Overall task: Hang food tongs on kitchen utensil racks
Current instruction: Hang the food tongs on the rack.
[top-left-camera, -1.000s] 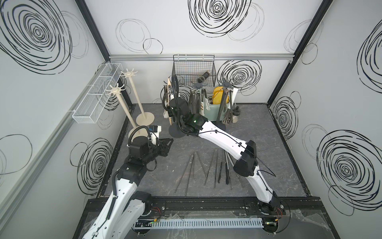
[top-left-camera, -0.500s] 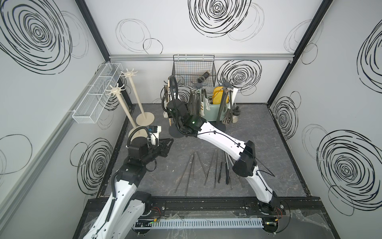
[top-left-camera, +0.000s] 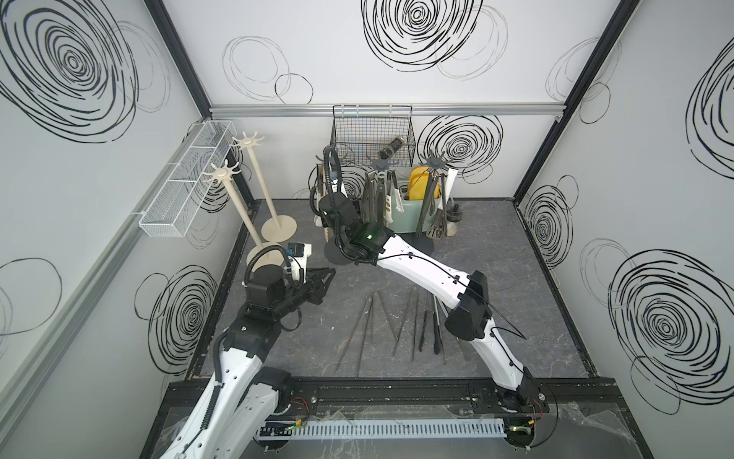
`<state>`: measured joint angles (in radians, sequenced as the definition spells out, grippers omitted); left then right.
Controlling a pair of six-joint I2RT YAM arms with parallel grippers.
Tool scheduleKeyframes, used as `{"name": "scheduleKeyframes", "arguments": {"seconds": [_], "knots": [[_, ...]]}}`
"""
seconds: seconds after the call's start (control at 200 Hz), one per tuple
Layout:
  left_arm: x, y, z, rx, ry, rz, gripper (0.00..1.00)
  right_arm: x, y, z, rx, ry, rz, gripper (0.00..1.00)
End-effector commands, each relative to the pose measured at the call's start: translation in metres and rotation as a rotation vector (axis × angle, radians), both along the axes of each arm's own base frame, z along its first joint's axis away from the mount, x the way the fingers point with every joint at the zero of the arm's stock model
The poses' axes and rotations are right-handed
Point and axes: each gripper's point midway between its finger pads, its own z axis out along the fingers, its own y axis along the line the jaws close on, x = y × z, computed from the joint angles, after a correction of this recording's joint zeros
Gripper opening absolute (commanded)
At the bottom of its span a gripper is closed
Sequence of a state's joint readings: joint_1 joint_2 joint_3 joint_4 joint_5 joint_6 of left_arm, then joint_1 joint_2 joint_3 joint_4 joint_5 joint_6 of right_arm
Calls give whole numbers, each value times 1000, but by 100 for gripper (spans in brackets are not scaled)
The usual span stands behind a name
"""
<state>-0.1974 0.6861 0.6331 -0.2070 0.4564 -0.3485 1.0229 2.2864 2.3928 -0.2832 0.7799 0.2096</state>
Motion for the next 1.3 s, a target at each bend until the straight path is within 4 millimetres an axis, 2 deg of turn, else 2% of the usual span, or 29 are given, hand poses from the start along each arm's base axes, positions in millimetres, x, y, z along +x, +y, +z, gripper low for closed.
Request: {"name": "scheduleKeyframes", "arguments": {"seconds": [0.0,0.39,0.53,0.771,1.071,1.211,1.291], "knots": [[-2,-6,14,-22,-60,-33,28,1,3,-24,-47,29,-32,0],[-6,-10,17,-25,-73,-49,29,-1,11,-25,-31,25,-15,0],[-7,-10,17,-24,-74,-49,29,-2,12,-23,-25,27,-6,13],[-7,-10,17,-22,-74,-49,29,-5,10,-19,-24,32,-3,28],[-5,-8,16,-22,-70,-42,29,-11,0,-22,-44,55,2,42],[-3,-6,15,-24,-66,-36,29,-19,-8,-17,-39,60,17,51],[-2,-5,15,-27,-66,-31,29,-24,-13,-15,-43,64,22,52]]}}
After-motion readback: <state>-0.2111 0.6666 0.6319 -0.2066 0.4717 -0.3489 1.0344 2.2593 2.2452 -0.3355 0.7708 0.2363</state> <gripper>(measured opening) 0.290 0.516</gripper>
